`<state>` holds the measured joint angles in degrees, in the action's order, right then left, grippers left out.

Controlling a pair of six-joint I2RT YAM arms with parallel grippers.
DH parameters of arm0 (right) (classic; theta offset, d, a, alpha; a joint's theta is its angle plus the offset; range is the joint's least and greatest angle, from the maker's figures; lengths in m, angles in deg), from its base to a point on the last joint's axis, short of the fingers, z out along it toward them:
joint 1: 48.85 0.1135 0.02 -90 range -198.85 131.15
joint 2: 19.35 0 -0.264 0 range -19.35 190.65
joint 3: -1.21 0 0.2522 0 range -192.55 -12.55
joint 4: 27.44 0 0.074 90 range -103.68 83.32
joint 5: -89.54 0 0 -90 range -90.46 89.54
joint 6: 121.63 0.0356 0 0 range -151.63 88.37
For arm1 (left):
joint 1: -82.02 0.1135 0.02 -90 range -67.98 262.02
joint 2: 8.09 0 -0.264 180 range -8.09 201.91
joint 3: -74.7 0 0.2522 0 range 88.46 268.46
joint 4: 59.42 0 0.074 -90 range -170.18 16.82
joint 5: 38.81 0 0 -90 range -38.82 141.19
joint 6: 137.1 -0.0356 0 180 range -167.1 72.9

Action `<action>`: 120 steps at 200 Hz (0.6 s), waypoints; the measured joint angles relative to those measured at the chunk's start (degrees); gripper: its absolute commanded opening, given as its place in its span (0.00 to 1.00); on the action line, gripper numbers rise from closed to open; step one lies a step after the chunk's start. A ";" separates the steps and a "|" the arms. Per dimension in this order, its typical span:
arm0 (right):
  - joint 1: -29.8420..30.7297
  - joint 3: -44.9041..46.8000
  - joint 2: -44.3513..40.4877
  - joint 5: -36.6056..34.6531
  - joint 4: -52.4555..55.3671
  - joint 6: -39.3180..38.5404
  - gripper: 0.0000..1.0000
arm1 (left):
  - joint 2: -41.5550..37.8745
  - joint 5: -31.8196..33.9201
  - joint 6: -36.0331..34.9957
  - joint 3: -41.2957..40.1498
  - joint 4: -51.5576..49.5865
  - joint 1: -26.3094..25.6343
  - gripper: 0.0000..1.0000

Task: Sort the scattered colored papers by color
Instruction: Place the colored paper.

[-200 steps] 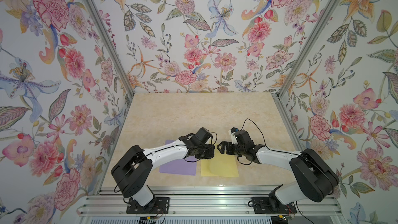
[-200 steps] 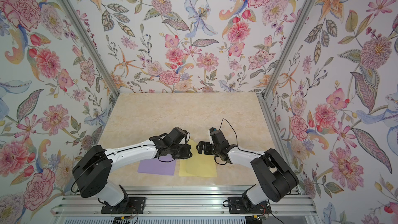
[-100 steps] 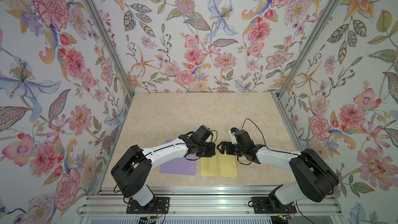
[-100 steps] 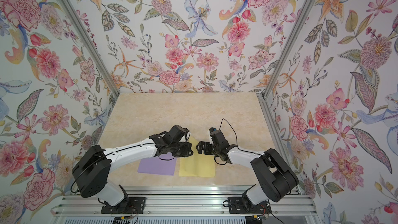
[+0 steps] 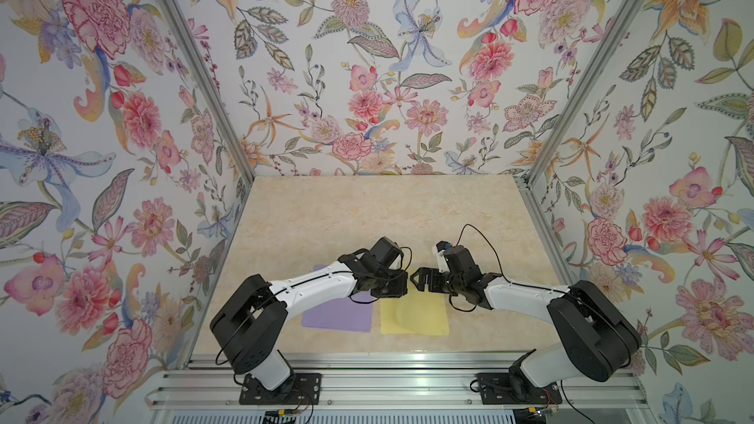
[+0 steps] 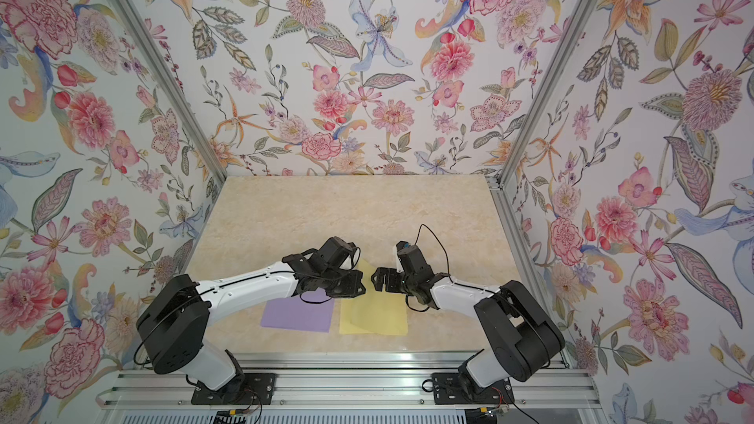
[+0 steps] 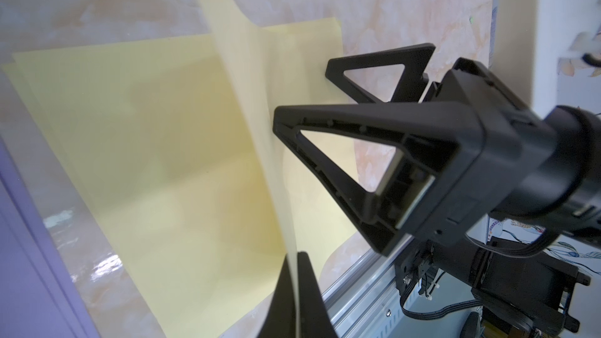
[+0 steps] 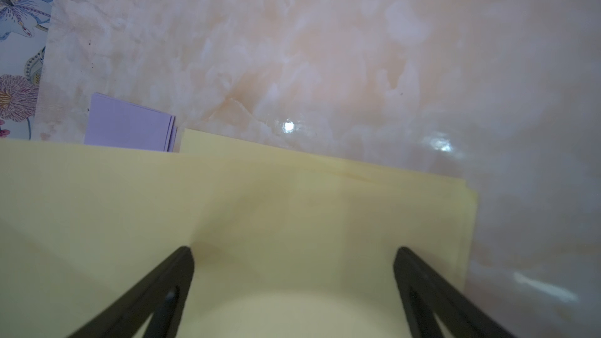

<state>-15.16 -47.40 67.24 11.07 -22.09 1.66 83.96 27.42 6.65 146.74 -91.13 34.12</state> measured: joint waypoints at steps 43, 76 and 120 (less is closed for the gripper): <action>0.00 -0.42 0.42 0.07 0.00 0.00 1.00 | 0.00 0.02 -0.39 0.00 -0.02 0.00 0.70; 0.00 -0.42 0.42 0.07 0.00 0.00 1.00 | 0.00 0.76 -2.14 0.66 -2.49 1.33 0.98; 0.00 -0.55 0.42 0.02 0.24 -0.02 1.00 | -1.05 14.62 -14.99 5.70 -10.21 9.90 0.98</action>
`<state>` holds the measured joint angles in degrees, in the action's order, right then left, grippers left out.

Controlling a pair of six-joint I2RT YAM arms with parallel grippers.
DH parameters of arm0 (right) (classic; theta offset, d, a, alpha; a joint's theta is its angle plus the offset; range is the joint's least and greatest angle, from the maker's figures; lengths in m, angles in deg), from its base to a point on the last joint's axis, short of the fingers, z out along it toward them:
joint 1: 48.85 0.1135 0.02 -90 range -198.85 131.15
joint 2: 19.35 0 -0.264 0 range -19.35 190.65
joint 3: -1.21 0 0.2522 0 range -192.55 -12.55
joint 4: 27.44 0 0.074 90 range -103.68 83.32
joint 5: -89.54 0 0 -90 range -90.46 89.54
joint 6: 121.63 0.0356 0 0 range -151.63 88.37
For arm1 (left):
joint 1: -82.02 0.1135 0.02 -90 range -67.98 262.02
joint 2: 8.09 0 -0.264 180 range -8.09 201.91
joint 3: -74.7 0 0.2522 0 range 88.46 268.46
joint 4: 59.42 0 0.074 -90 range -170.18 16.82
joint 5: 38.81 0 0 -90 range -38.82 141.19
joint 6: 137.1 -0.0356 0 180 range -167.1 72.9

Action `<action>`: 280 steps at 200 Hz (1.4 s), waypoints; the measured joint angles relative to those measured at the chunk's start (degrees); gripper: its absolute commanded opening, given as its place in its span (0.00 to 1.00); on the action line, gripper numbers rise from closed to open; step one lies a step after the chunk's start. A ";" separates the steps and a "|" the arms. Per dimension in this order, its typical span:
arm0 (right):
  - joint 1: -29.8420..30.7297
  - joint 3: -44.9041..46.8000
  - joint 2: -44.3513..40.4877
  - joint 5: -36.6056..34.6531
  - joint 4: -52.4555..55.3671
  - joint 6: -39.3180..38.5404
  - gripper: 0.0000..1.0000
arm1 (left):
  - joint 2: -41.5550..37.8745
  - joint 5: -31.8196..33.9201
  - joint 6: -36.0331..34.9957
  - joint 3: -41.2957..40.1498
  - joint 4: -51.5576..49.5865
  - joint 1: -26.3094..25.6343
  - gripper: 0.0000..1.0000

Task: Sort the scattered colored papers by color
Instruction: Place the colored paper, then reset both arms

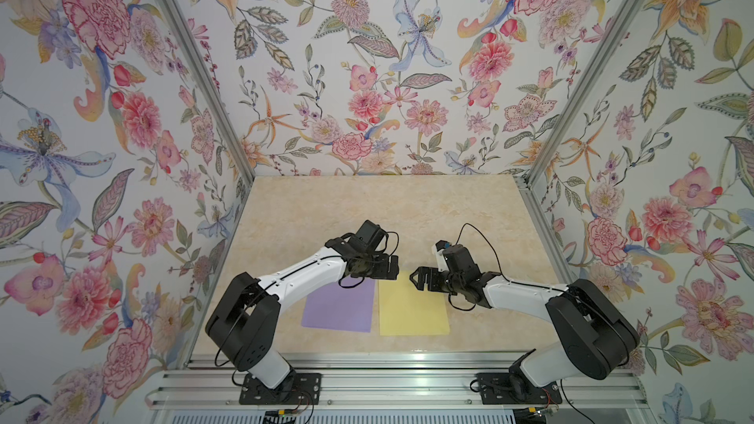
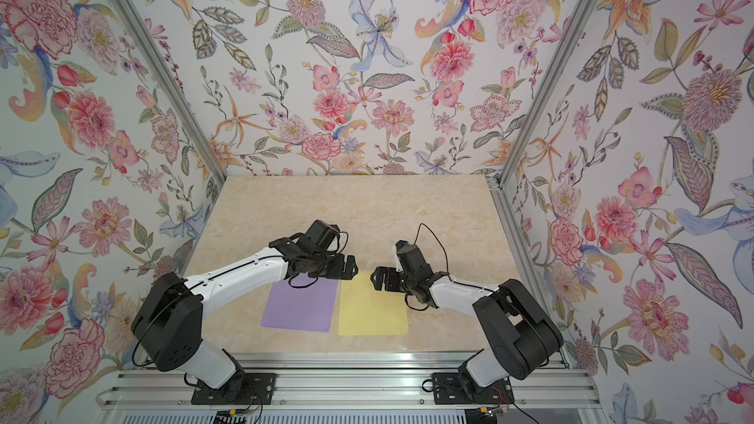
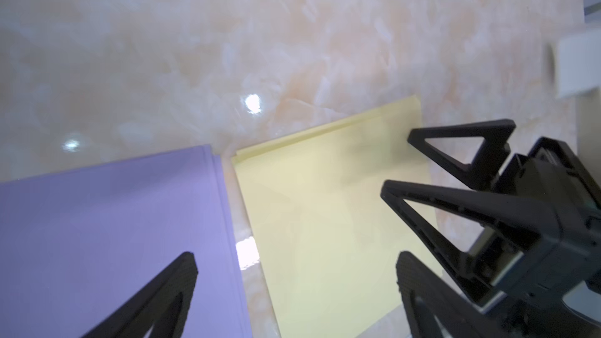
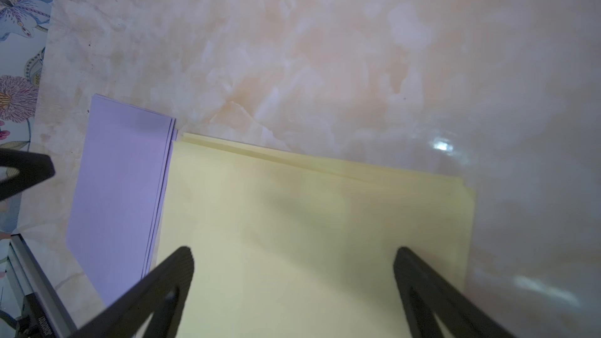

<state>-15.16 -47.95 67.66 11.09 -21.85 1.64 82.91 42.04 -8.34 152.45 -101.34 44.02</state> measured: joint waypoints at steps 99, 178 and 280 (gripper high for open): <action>-1.73 -13.55 0.22 0.63 14.62 -1.18 1.00 | -7.23 18.69 -23.52 -7.19 14.75 27.78 0.98; -31.01 -9.77 -3.30 1.64 2.71 -18.23 1.00 | -10.64 22.53 -33.42 -32.94 50.64 33.11 0.98; -37.68 12.44 -4.42 -2.27 -34.82 -32.11 1.00 | -3.56 5.55 -36.76 -45.90 81.35 38.38 0.98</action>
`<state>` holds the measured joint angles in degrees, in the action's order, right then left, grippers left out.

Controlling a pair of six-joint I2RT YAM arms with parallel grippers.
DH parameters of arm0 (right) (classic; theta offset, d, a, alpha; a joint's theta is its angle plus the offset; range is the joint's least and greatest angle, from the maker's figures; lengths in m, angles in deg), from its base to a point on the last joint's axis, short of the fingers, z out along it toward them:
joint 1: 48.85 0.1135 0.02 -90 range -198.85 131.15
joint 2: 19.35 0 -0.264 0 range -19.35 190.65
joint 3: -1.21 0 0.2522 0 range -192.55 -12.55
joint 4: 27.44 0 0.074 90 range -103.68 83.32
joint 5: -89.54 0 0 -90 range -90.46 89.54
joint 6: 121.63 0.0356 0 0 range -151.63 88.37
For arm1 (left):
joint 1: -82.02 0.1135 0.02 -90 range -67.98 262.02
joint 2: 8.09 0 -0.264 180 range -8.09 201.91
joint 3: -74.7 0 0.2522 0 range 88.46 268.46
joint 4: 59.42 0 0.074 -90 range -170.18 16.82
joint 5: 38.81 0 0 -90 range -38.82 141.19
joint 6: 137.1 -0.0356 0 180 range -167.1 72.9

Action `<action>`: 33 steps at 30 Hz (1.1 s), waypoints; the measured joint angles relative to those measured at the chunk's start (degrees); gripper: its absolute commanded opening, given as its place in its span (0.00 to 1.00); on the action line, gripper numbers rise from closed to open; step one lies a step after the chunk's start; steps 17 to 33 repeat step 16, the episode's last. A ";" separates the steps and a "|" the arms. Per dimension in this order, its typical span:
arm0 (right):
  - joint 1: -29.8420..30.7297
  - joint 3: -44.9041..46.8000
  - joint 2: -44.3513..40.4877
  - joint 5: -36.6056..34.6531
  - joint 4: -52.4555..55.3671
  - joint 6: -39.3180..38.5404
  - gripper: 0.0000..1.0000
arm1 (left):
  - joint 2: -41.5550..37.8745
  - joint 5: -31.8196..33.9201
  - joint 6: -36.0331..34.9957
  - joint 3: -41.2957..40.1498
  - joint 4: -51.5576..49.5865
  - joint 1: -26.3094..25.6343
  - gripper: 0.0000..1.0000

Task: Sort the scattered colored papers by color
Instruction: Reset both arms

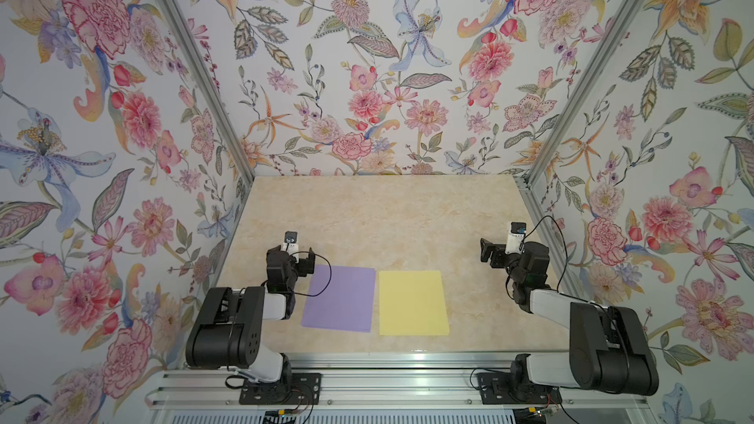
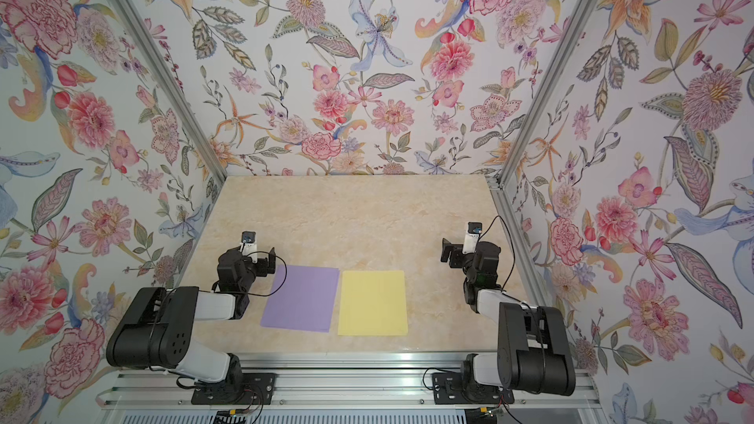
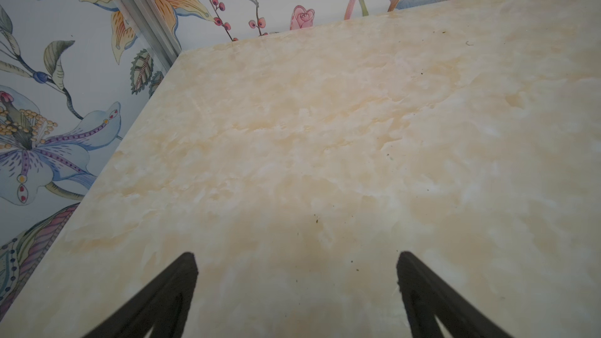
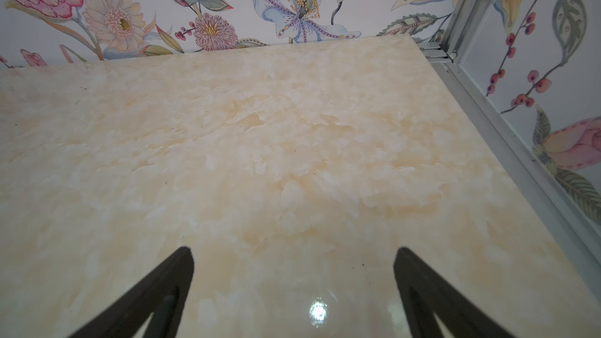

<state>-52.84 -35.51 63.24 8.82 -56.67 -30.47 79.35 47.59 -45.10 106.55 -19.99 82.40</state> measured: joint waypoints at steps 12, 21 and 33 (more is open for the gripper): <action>5.44 -0.24 3.56 -8.31 -2.86 -3.30 1.00 | 0.00 0.66 -0.83 -0.02 2.21 -1.16 0.98; 5.51 -0.24 3.56 -9.53 -3.02 -3.58 1.00 | 0.00 0.98 -1.16 0.00 2.21 -1.16 0.98; 5.51 -0.24 3.56 -9.53 -3.02 -3.58 1.00 | 0.00 0.98 -1.16 0.00 2.21 -1.16 0.98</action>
